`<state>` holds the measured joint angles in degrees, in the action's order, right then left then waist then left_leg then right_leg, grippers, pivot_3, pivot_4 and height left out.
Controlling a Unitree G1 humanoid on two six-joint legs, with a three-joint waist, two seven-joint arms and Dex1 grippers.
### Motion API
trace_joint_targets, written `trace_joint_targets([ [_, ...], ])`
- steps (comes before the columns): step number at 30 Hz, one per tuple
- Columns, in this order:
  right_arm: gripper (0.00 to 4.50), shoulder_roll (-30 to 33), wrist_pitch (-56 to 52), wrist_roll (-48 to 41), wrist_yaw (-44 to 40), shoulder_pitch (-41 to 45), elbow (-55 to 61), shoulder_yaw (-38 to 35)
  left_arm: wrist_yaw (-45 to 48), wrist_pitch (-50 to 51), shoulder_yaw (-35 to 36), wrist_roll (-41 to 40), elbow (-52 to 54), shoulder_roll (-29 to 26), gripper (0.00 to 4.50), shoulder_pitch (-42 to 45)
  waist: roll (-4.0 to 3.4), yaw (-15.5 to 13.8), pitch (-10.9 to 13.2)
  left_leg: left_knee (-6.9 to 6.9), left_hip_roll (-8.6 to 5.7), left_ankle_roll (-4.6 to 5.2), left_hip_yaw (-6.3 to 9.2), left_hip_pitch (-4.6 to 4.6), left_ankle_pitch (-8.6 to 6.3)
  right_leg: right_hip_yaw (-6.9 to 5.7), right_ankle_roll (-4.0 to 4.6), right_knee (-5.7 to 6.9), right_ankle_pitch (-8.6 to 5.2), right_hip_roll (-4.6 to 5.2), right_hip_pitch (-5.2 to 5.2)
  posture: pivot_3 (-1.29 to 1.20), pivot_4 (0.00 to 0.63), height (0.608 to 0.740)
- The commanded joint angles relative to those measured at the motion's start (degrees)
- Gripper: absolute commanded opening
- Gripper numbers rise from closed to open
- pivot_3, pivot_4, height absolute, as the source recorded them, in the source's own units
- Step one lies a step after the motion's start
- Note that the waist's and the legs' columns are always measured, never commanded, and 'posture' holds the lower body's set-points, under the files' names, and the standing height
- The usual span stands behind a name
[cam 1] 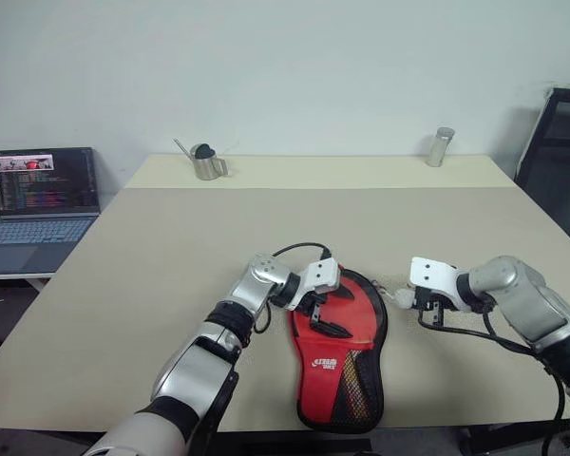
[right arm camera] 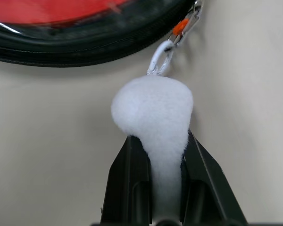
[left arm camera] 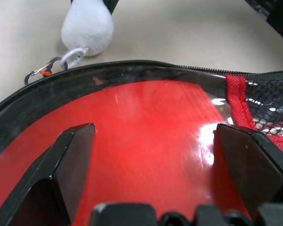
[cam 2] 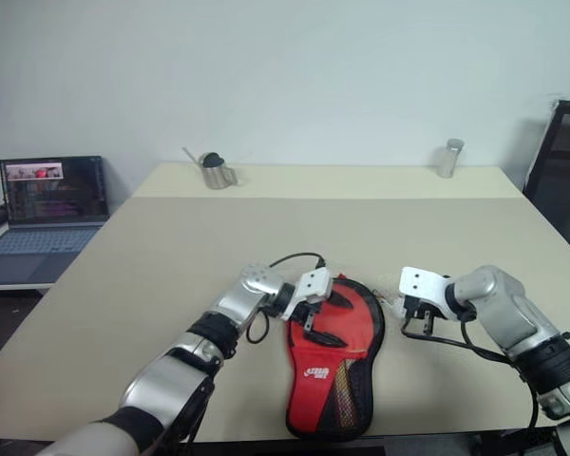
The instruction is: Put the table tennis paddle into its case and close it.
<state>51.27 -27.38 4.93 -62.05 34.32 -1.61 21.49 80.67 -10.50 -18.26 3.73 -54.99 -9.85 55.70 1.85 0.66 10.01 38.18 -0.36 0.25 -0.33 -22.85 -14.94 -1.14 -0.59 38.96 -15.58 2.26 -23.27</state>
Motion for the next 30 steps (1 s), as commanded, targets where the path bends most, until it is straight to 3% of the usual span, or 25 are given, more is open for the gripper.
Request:
trace_joint_targets([
  [1, 0.24, 2.9, -2.4, -1.0, -1.6, -2.6, 6.6, -3.4, 0.7, -1.9, -3.0, 3.3, -3.3, 0.4, 4.5, -0.6, 0.0, -0.4, 0.0, 0.0, 0.0, 0.0, 0.0, 0.0, 0.0, 0.0, 0.0, 0.0, 0.0, 0.0, 0.0, 0.0, 0.15, 0.74],
  [15, 0.23, 18.8, -8.9, -6.6, -5.1, -29.4, 36.4, -17.9, 5.0, 1.2, -3.8, 2.3, -1.8, 1.8, 4.5, -3.6, -0.14, -1.0, -0.2, -0.01, -0.01, 0.0, 0.1, 0.04, -0.01, -0.09, -0.02, -0.1, -0.02, -0.02, 0.14, 0.0, 0.15, 0.74],
  [25, 0.23, 20.7, -17.3, -9.9, -4.2, -47.9, 58.7, -25.2, 4.2, 0.6, -3.7, 2.9, -3.7, 3.1, 4.5, -2.3, -0.05, -1.4, -0.4, 0.0, -0.08, -0.01, 0.19, 0.03, -0.01, -0.2, -0.15, -0.17, -0.1, -0.09, 0.25, 0.0, 0.15, 0.74],
  [30, 0.23, 21.2, -14.4, -13.2, -3.9, -57.1, 61.6, -28.9, 3.9, 0.3, -3.5, 3.2, -4.8, 3.7, 4.5, -1.7, -0.07, -2.0, -0.5, -0.01, -0.09, -0.01, 0.34, 0.08, -0.02, -0.38, -0.4, -0.37, -0.24, -0.09, 0.48, 0.0, 0.15, 0.74],
])
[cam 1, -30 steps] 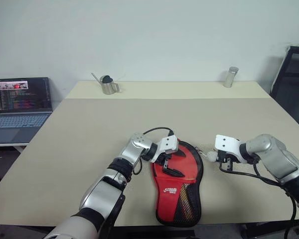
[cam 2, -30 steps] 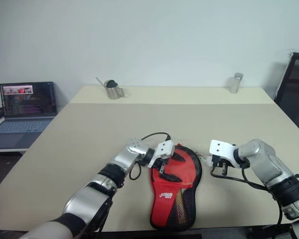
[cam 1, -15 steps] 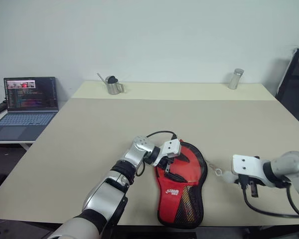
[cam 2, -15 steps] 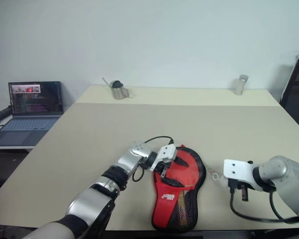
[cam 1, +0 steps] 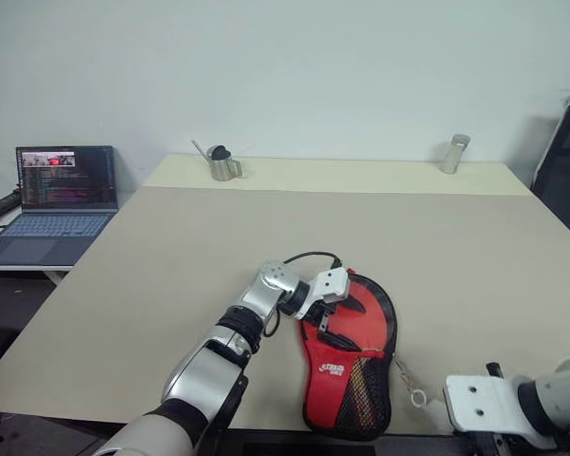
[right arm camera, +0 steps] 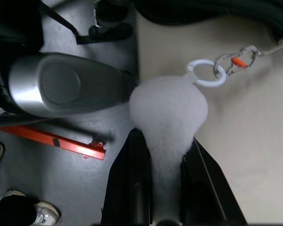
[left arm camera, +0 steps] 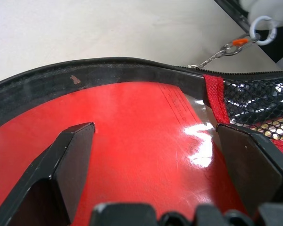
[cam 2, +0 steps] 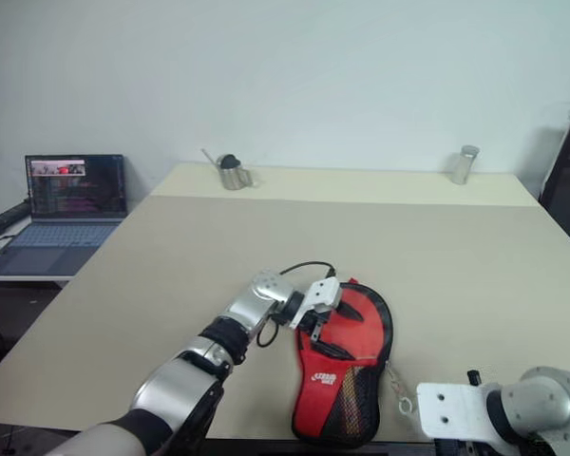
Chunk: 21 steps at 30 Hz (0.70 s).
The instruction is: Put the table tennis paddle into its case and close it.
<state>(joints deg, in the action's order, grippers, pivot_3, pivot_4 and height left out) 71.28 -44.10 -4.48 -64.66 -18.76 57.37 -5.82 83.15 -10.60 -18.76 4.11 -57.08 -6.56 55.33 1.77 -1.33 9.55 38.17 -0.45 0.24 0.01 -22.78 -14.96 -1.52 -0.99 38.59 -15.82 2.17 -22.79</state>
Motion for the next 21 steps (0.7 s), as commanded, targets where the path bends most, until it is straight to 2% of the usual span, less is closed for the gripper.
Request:
trace_joint_targets([
  [1, 0.23, 1.4, 3.6, -5.0, -1.0, -5.7, 2.6, -2.2, 1.4, 0.3, -3.0, 2.9, -2.9, 0.5, 4.5, -1.1, 0.0, -0.1, 0.0, 0.0, 0.0, 0.0, 0.07, 0.05, -0.01, -0.1, -0.01, -0.08, -0.01, 0.0, 0.13, 0.0, 0.15, 0.74],
  [5, 0.22, 2.9, 8.0, -9.7, 0.7, -11.7, 2.6, -5.4, 1.1, 0.2, -2.9, 3.2, -3.8, 1.0, 4.5, -0.4, -0.1, -0.2, -0.1, -0.04, -0.01, 0.02, 0.56, 0.19, -0.04, -0.62, -0.02, -0.61, 0.0, 0.03, 0.7, 0.0, 0.15, 0.74],
  [9, 0.22, 6.4, 10.9, -17.5, 6.0, -15.2, 2.6, -6.6, 0.4, -0.4, -3.2, 3.7, -5.0, 1.5, 4.5, 0.4, -0.1, -0.3, -0.2, -0.03, -0.04, 0.03, 0.7, 0.17, -0.06, -0.75, -0.01, -0.68, 0.01, 0.07, 0.78, 0.0, 0.15, 0.74],
  [14, 0.22, 14.8, 14.9, -30.3, 13.4, -19.4, 2.6, -8.4, -0.6, -0.7, -3.0, 3.9, -6.5, 2.6, 4.5, 1.4, -0.1, -0.2, -0.2, -0.02, -0.06, 0.03, 0.81, 0.29, -0.06, -0.86, -0.02, -0.76, 0.0, 0.1, 1.02, 0.0, 0.15, 0.74],
  [21, 0.21, 27.9, 23.9, -42.1, 24.7, -24.1, 2.6, -7.0, -3.0, -1.1, -2.4, 4.1, -8.3, 4.3, 4.5, 2.8, -0.11, -0.2, -0.2, -0.03, -0.03, 0.03, 0.88, 0.5, -0.06, -0.97, -0.05, -0.97, -0.02, 0.35, 1.35, 0.0, 0.15, 0.74],
])
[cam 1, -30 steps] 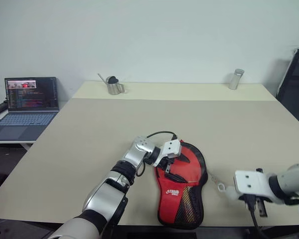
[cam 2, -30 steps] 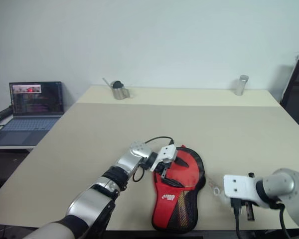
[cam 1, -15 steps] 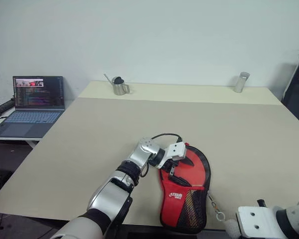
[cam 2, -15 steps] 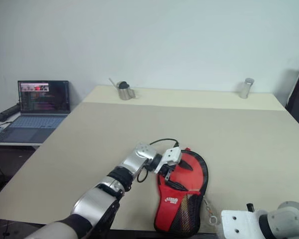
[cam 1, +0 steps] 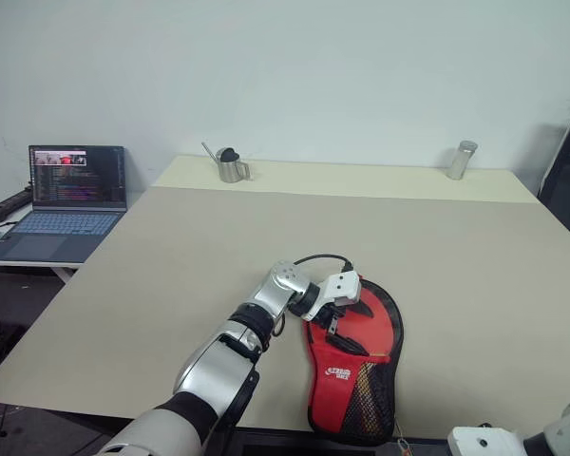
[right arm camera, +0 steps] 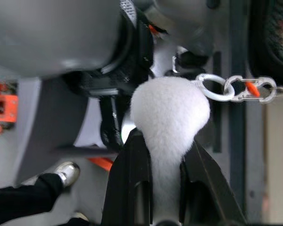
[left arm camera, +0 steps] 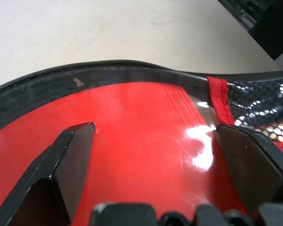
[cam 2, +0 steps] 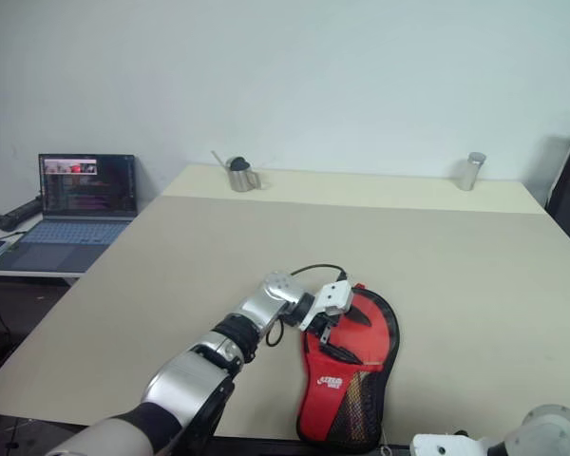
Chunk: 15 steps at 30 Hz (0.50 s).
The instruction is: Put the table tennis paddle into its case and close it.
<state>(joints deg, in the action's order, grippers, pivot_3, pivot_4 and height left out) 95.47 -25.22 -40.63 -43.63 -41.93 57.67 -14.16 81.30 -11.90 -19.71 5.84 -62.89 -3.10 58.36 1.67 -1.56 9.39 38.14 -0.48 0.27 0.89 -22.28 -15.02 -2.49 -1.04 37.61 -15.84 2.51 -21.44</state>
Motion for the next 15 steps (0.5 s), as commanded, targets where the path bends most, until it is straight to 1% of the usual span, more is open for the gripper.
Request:
trace_joint_targets([
  [1, 0.21, 5.5, 6.5, -7.3, 5.3, -1.3, 2.3, 1.9, -1.6, 0.1, -1.4, 2.5, -2.7, 1.0, 4.5, -0.1, -0.01, 0.0, 0.0, 0.0, 0.0, 0.0, 0.0, 0.0, 0.0, 0.0, 0.0, 0.0, 0.0, 0.02, 0.0, 0.0, 0.15, 0.74],
  [3, 0.21, 8.6, 9.2, -9.0, 8.0, -1.9, 2.3, 3.4, -2.1, -0.1, -1.3, 2.6, -3.2, 1.3, 4.5, 0.2, -0.02, 0.0, 0.0, 0.0, 0.0, 0.0, 0.02, -0.02, 0.0, -0.03, 0.01, -0.02, -0.01, 0.05, -0.01, 0.0, 0.15, 0.74],
  [5, 0.21, 10.5, 10.9, -8.3, 11.6, -2.1, 2.3, 5.2, -2.3, -0.2, -1.2, 2.6, -3.5, 1.4, 4.5, 0.5, -0.03, 0.0, 0.0, -0.02, 0.0, 0.0, 0.01, -0.05, 0.0, -0.03, 0.03, -0.04, 0.0, 0.08, -0.02, 0.0, 0.15, 0.74],
  [7, 0.21, 11.1, 10.5, -7.0, 14.9, -1.5, 2.3, 6.6, -2.5, -0.5, -1.1, 2.6, -3.8, 1.4, 4.5, 0.6, -0.03, 0.0, 0.0, -0.03, 0.0, 0.0, 0.01, -0.06, 0.0, -0.04, 0.04, -0.08, 0.0, 0.09, -0.03, 0.0, 0.15, 0.74],
  [10, 0.21, 11.1, 8.5, -8.2, 15.8, 0.7, 2.3, 7.3, -2.6, -0.9, -1.0, 2.6, -3.9, 1.0, 4.5, 0.6, -0.04, 0.0, 0.0, -0.03, 0.0, 0.0, 0.01, -0.07, 0.0, -0.04, 0.05, -0.09, 0.0, 0.1, -0.04, 0.0, 0.15, 0.74],
  [11, 0.97, 10.8, 7.7, -9.2, 15.6, 1.8, 2.3, 7.2, -2.6, -1.0, -0.9, 2.6, -3.8, 0.8, 4.5, 0.5, -0.05, 0.1, 0.0, -0.03, 0.0, 0.0, 0.01, -0.06, 0.0, -0.04, 0.05, -0.09, -0.01, 0.1, -0.04, 0.0, 0.15, 0.74],
  [12, 1.23, 10.5, 7.0, -10.8, 15.1, 3.2, 2.3, 6.7, -2.7, -1.0, -0.8, 2.5, -3.8, 0.6, 4.5, 0.3, -0.05, 0.1, 0.0, -0.03, 0.0, 0.0, 0.01, -0.06, 0.0, -0.04, 0.05, -0.1, -0.01, 0.1, -0.03, 0.0, 0.15, 0.74],
  [14, 1.96, 9.6, 5.7, -13.5, 14.2, 5.9, 2.3, 6.0, -2.7, -1.1, -0.8, 2.4, -3.6, 0.4, 4.5, 0.1, -0.05, 0.1, 0.0, -0.04, 0.02, 0.0, 0.01, -0.05, 0.0, -0.04, 0.06, -0.14, -0.03, 0.1, -0.03, 0.0, 0.15, 0.74],
  [15, 2.25, 9.0, 4.9, -15.0, 13.9, 7.5, 2.3, 5.5, -2.7, -1.1, -0.7, 2.4, -3.5, 0.1, 4.5, 0.0, -0.05, 0.1, 0.0, -0.05, 0.02, 0.0, 0.0, -0.05, 0.0, -0.04, 0.06, -0.16, -0.03, 0.1, -0.02, 0.0, 0.15, 0.74],
])
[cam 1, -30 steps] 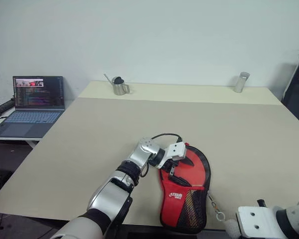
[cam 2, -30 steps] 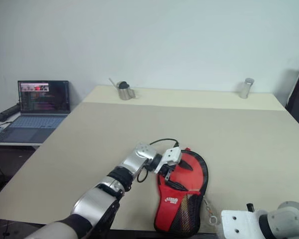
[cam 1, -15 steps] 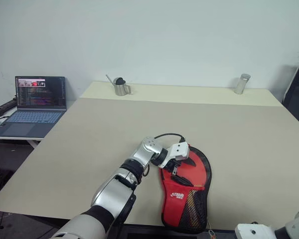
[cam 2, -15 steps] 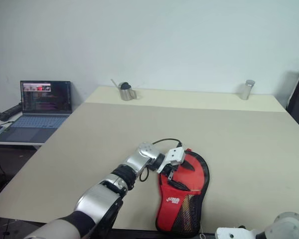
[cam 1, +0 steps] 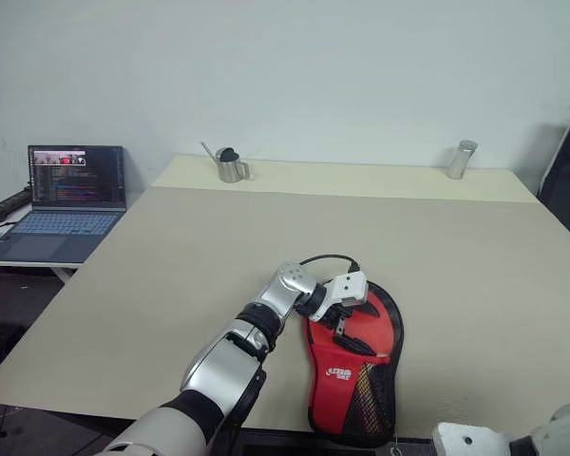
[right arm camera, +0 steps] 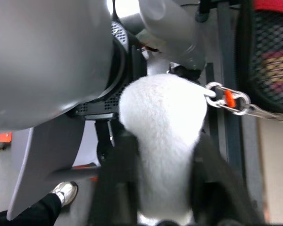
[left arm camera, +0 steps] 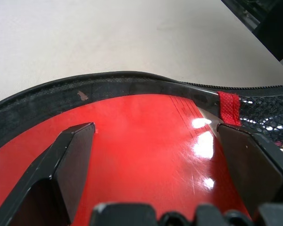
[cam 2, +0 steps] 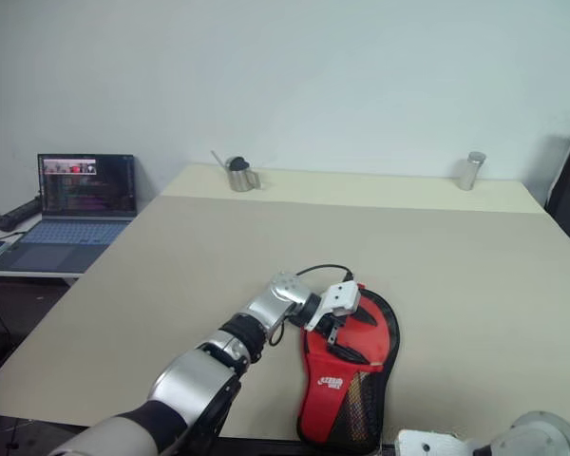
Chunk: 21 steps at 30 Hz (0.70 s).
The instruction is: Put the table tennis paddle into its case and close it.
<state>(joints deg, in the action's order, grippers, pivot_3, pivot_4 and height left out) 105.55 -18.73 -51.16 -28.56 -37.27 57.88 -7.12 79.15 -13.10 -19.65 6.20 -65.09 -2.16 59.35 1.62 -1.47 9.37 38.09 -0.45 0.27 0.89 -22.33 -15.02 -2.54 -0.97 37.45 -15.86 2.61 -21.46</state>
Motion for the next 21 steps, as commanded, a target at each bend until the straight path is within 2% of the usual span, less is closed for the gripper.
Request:
trace_joint_targets([
  [1, 2.63, -2.1, -3.3, -6.5, -1.6, 4.9, 2.1, -2.7, -0.5, 0.1, -0.6, 1.9, -1.0, -1.1, 4.5, -1.3, 0.0, 0.0, 0.0, -0.01, 0.01, 0.0, 0.0, 0.0, 0.0, 0.0, 0.0, -0.03, 0.0, 0.0, 0.0, 0.0, 0.15, 0.74],
  [6, 4.41, -8.1, -11.6, -15.4, -4.5, 18.0, -2.9, -8.6, -1.0, 0.8, 0.3, 1.3, 0.3, -2.3, 4.5, -2.3, 0.0, 0.2, 0.0, -0.01, 0.03, 0.0, -0.02, -0.02, 0.0, 0.0, 0.0, -0.11, 0.02, -0.01, 0.02, 0.0, 0.15, 0.74],
  [9, 4.46, -9.6, -13.4, -15.8, -6.5, 26.2, -8.6, -7.0, -1.5, 1.1, 0.9, 1.0, 1.4, -3.0, 4.5, -3.0, 0.0, 0.3, 0.0, -0.02, 0.05, 0.01, -0.04, 0.03, 0.0, 0.0, 0.02, -0.11, 0.04, -0.01, 0.03, 0.0, 0.15, 0.74],
  [11, 4.46, -12.1, -13.9, -12.8, -7.1, 33.1, -13.1, -2.6, -1.4, 1.9, 1.9, 0.0, 3.2, -3.6, 4.5, -3.8, 0.0, 0.3, 0.0, -0.04, 0.06, 0.01, -0.03, 0.03, 0.0, 0.0, 0.03, -0.12, 0.05, -0.01, 0.02, 0.0, 0.15, 0.74],
  [15, 4.46, -24.9, -16.1, -1.5, -8.2, 47.7, -22.9, 9.7, 0.3, 5.4, 4.6, -3.7, 11.4, -6.4, 4.5, -6.4, 0.08, 0.7, 0.1, -0.08, 0.06, 0.01, -0.04, -0.01, 0.0, 0.02, 0.25, -0.19, 0.19, -0.03, 0.0, 0.0, 0.15, 0.74],
  [18, 4.46, -33.3, -13.4, 8.8, -11.3, 52.1, -30.6, 15.3, 2.3, 11.9, 7.1, -8.0, 23.8, -11.0, 4.5, -10.1, 0.04, 1.1, 0.1, -0.1, 0.03, 0.01, -0.06, -0.18, 0.0, 0.1, 0.26, -0.12, 0.22, -0.07, -0.22, 0.0, 0.15, 0.74],
  [21, 4.46, -42.1, -8.7, 15.1, -12.2, 53.9, -38.1, 16.3, 2.5, 23.7, 10.7, -14.2, 41.3, -17.2, 4.5, -16.5, 0.04, 1.6, 0.2, -0.03, -0.01, 0.0, -0.15, -0.6, 0.01, 0.28, 0.3, 0.47, 0.22, -0.05, -0.88, 0.0, 0.15, 0.74],
])
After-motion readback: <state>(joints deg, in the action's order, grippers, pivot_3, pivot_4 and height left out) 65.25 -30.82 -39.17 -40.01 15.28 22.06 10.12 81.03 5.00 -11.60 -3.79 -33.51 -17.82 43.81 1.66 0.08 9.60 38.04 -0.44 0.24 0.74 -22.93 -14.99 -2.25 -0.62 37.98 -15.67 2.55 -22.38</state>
